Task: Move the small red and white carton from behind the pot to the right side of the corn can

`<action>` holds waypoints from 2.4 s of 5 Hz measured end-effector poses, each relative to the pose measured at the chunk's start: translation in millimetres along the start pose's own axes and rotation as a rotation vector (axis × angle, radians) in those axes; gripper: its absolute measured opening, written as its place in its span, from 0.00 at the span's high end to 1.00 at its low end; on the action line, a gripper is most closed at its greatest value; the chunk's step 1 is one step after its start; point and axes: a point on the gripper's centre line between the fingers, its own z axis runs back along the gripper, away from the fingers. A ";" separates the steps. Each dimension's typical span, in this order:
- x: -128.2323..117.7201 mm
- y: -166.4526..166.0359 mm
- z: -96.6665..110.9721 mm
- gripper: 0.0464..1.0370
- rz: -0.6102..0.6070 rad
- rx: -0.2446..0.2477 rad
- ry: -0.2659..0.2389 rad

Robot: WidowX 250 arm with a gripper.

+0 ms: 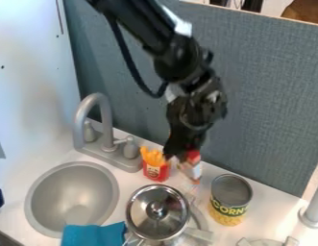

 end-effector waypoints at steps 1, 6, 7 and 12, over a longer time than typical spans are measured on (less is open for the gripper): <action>-8.9 -8.5 12.6 0.65 -0.117 0.019 0.039; -135.7 -62.9 12.8 0.65 -0.727 -0.138 0.238; -141.8 -63.9 8.6 0.65 -0.798 -0.151 0.183; -139.4 -64.6 -18.7 0.65 -0.795 -0.170 0.091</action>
